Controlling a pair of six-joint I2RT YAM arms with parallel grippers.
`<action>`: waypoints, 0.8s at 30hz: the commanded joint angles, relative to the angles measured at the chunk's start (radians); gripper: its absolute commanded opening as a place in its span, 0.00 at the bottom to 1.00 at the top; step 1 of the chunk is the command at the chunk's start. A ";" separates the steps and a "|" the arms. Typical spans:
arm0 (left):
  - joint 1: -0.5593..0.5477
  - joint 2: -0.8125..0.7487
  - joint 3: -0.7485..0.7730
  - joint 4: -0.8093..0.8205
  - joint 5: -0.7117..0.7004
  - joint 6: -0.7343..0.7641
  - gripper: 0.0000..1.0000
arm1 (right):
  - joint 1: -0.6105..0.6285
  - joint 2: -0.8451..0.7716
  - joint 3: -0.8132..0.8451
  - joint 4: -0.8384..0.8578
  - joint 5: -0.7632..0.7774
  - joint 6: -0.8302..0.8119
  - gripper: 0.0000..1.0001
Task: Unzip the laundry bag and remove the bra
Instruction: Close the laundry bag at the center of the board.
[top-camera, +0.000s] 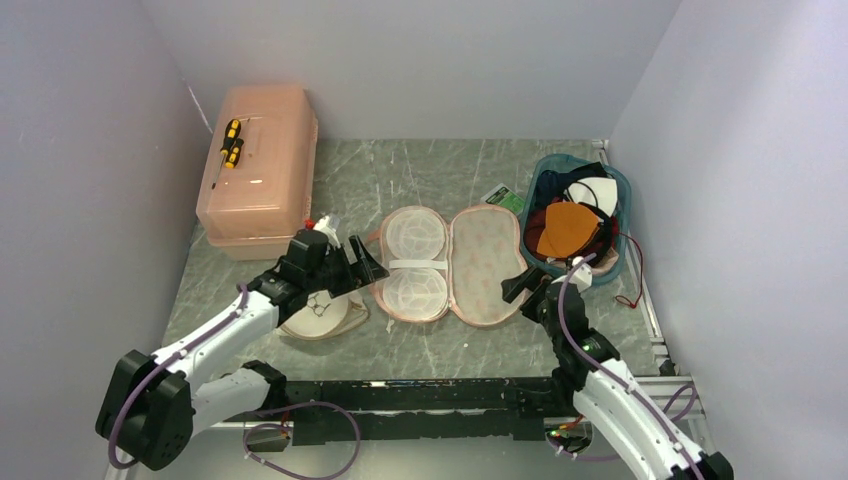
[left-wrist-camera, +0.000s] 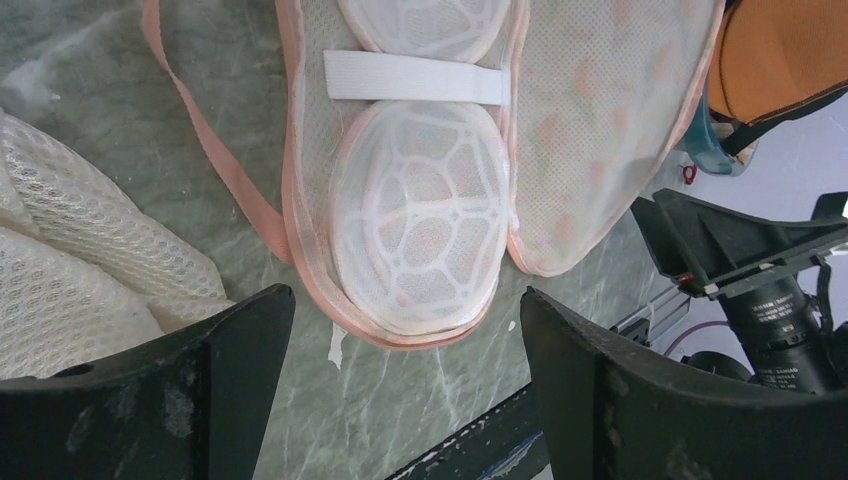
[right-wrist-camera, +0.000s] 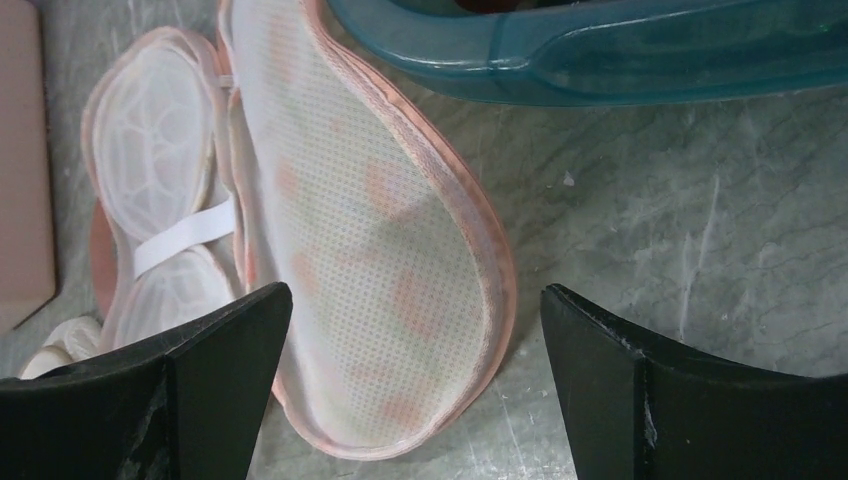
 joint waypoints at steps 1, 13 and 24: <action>-0.005 -0.044 0.040 0.008 -0.004 0.028 0.89 | -0.002 0.109 0.015 0.151 0.002 -0.017 0.99; -0.004 -0.079 0.000 -0.019 -0.011 0.025 0.89 | -0.006 0.283 0.011 0.380 -0.124 -0.065 0.87; -0.004 -0.088 0.008 -0.037 -0.010 0.030 0.88 | -0.008 0.332 0.052 0.228 -0.142 0.023 0.94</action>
